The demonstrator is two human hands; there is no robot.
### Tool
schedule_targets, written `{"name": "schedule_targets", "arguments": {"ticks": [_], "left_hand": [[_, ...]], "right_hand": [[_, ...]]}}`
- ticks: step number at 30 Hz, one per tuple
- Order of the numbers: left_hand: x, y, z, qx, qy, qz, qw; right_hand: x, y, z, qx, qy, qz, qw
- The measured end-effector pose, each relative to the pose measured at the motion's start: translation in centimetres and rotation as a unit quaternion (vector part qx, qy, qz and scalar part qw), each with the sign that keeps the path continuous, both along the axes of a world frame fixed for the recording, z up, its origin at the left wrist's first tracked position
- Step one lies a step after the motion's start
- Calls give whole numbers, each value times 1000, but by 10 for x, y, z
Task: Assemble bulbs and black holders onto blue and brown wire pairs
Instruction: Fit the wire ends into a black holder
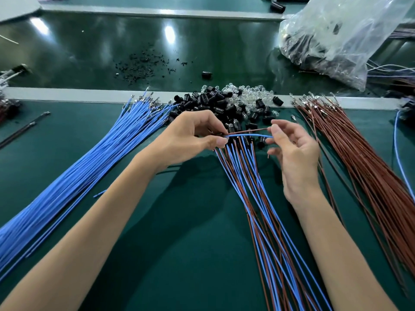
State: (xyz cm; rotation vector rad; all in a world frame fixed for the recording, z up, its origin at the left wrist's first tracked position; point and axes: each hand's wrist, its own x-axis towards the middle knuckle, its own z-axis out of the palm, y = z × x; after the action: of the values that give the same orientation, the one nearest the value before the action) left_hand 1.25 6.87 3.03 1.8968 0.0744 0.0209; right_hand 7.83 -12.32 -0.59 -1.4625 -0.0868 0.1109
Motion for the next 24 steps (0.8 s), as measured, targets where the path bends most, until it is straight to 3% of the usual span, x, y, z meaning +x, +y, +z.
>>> {"name": "schedule_targets", "arguments": {"ticks": [7, 17, 24], "left_hand": [[-2, 7, 4, 12, -20, -17, 1000], [2, 8, -5, 75, -16, -23, 997], [2, -4, -9, 110, -16, -55, 992]], "right_hand": [[4, -4, 1, 17, 32, 33, 999], [-4, -3, -1, -61, -117, 86, 988], [-10, 2, -5, -103, -142, 116, 978]]}}
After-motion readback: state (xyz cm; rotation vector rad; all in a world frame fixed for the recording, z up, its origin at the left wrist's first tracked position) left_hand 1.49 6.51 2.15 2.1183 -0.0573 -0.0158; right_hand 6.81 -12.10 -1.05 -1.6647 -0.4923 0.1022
